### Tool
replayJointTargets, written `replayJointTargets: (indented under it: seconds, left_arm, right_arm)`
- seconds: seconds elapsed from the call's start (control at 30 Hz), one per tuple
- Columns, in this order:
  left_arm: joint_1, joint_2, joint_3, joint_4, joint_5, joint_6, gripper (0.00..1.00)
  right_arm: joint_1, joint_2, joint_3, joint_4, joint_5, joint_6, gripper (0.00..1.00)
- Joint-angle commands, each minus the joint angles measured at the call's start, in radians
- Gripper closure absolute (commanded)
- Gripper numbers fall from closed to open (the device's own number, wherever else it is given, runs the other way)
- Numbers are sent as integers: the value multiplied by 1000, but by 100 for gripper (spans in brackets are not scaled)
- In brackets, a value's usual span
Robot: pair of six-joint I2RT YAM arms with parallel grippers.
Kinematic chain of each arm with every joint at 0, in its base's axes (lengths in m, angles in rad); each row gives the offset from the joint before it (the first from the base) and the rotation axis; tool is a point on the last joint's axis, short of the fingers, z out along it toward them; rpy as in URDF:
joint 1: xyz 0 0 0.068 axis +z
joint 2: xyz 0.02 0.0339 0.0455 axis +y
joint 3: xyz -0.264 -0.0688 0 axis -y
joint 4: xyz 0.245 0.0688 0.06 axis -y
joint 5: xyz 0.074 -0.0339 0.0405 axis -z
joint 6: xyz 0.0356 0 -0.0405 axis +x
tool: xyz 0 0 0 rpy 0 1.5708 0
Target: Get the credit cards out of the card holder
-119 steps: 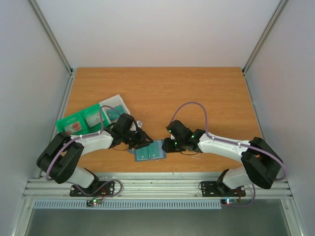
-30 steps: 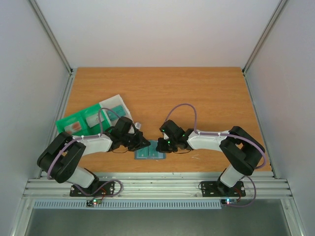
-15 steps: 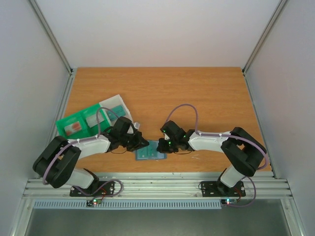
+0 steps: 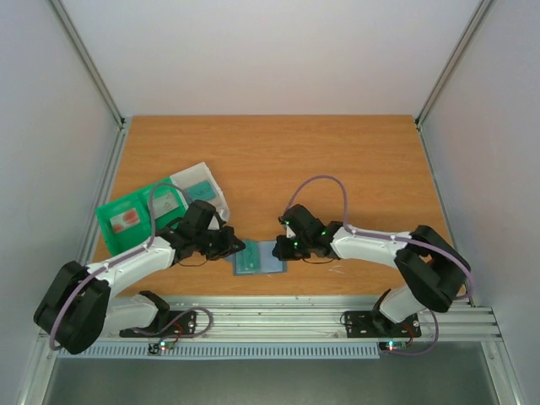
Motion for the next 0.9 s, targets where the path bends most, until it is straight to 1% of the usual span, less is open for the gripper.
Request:
replayJointTargets:
  seconds: [0.0, 0.2, 0.23, 0.43, 0.57, 0.63, 0.73, 0.87]
  left_arm:
    - [14, -64, 45, -116, -13, 76, 100]
    - [16, -144, 80, -172, 73, 133, 100]
    - [17, -156, 89, -179, 94, 142, 100]
    - [15, -217, 139, -206, 246, 215, 99]
    - [15, -262, 175, -251, 313, 266, 100]
    - [15, -278, 182, -253, 357, 278, 100]
    - [15, -291, 185, -243, 424, 280, 99]
    - [16, -319, 185, -223, 470, 270, 100]
  right_arm:
    - [-25, -129, 15, -68, 10, -108, 91]
    - [-64, -288, 61, -195, -77, -228, 88]
    - [-66, -311, 78, -227, -94, -274, 88]
    - [-67, -378, 208, -415, -227, -398, 82]
    - [-66, -389, 282, -510, -330, -455, 75]
    - [-67, -388, 303, -518, -366, -453, 70]
    - [-66, -372, 331, -525, -411, -448, 66]
    - [-66, -343, 356, -537, -434, -456, 55]
